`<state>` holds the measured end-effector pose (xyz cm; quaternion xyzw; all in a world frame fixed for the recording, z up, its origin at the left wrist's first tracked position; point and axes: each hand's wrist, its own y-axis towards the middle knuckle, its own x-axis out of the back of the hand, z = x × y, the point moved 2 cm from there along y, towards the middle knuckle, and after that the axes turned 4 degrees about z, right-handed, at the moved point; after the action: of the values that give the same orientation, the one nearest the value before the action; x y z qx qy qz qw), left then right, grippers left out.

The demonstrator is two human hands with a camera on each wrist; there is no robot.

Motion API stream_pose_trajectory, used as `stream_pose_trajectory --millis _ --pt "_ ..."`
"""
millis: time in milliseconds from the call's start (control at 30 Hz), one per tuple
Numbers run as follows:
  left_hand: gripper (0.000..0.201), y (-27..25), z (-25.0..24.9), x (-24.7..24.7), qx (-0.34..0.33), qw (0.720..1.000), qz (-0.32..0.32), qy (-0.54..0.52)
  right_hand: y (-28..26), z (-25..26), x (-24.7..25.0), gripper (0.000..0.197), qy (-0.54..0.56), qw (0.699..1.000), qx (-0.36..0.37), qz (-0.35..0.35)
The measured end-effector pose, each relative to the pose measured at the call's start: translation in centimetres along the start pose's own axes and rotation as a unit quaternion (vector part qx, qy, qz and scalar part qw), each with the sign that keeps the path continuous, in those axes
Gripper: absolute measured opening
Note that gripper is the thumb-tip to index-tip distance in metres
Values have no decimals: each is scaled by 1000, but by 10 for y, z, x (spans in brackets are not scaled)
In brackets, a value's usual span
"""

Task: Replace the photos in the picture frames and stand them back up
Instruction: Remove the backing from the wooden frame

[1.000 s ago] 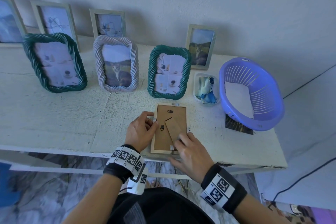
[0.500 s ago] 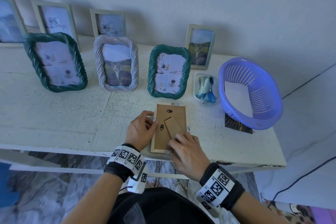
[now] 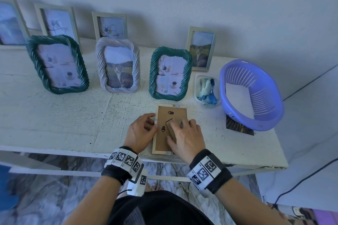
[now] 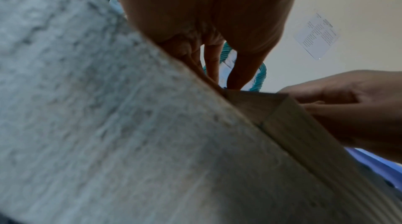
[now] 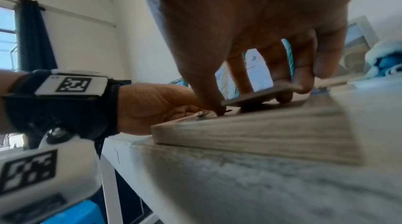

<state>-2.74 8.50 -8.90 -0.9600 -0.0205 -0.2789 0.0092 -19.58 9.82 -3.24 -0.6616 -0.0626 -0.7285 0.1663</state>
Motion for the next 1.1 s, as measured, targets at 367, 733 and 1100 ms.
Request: stream_pose_trajectory --millis 367,733,1100 --pt "33 -2 0 1 -17 1000 -8 -8 7 5 12 20 16 998 -53 -29" --pt "33 -3 3 1 0 1000 4 -26 -14 -78 25 37 115 988 -100 -22" --pt "33 -1 3 0 1 999 8 -31 -23 -116 -4 40 122 988 -99 -6"
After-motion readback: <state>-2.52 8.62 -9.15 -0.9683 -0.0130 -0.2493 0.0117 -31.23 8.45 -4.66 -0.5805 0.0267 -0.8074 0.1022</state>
